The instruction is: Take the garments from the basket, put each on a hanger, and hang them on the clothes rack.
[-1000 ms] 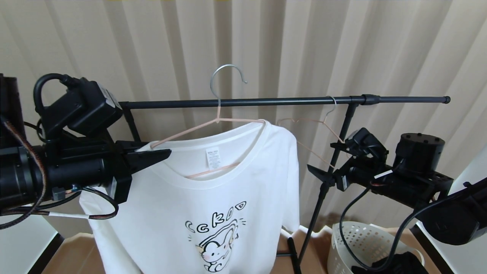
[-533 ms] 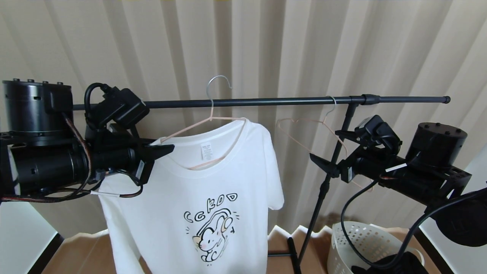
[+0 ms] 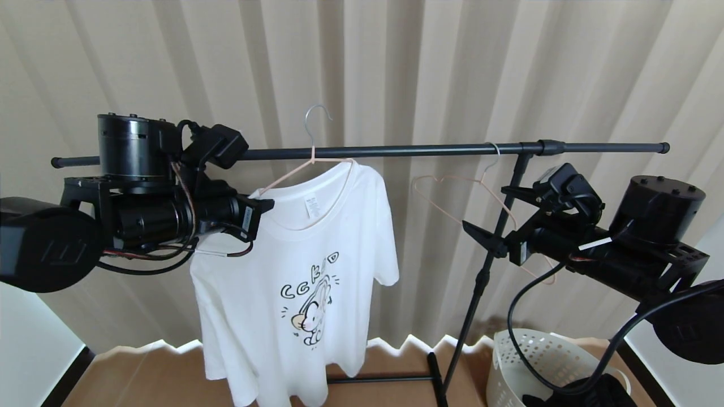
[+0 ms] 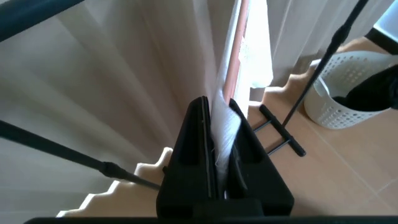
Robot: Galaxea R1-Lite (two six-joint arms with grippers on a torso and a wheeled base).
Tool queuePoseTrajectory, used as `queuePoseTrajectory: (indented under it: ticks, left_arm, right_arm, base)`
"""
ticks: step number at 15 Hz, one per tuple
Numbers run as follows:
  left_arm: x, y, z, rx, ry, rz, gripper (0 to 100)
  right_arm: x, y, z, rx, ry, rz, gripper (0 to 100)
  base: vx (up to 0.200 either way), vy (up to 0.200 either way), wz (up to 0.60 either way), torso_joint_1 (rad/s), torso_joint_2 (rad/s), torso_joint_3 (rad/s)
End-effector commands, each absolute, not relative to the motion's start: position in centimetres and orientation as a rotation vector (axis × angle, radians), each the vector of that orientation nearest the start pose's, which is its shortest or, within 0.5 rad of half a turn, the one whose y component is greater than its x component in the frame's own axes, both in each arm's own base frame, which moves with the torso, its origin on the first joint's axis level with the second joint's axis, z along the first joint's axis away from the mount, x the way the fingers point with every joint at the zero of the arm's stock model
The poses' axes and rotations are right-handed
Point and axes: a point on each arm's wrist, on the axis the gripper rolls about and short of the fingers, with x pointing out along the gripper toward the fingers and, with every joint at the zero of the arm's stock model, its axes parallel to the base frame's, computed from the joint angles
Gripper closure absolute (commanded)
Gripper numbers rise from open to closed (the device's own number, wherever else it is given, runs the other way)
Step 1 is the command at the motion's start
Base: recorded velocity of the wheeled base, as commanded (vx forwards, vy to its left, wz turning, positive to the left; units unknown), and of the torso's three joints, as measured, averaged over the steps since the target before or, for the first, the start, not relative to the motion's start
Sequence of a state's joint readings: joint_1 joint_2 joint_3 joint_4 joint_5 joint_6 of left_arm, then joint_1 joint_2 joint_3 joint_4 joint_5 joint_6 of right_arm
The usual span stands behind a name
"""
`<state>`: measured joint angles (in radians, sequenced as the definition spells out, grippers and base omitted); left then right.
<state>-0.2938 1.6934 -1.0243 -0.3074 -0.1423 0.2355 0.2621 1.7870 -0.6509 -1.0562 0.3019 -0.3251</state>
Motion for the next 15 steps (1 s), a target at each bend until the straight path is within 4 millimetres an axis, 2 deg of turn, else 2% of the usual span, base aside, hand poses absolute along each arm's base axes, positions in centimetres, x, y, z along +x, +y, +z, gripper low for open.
queuePoseTrajectory:
  ticks: [1, 7, 15]
  left_arm:
    - [32.0, -10.0, 19.7, 0.238, 0.337, -0.467, 100]
    - [34.5, -10.5, 17.1, 0.217, 0.332, -0.389, 100]
    - [36.7, -11.0, 15.9, 0.160, 0.352, -0.325, 100]
  right_arm:
    - [29.4, 8.6, 15.9, -0.315, -0.015, 0.572, 0]
    - [29.5, 8.6, 15.8, -0.315, -0.010, 0.573, 0]
    - [29.5, 8.6, 15.8, -0.315, -0.010, 0.573, 0]
  base:
    - [0.000, 0.000, 0.00, 0.000, 0.00, 0.000]
    - [0.000, 0.000, 0.00, 0.000, 0.00, 0.000]
    - [0.000, 0.000, 0.00, 0.000, 0.00, 0.000]
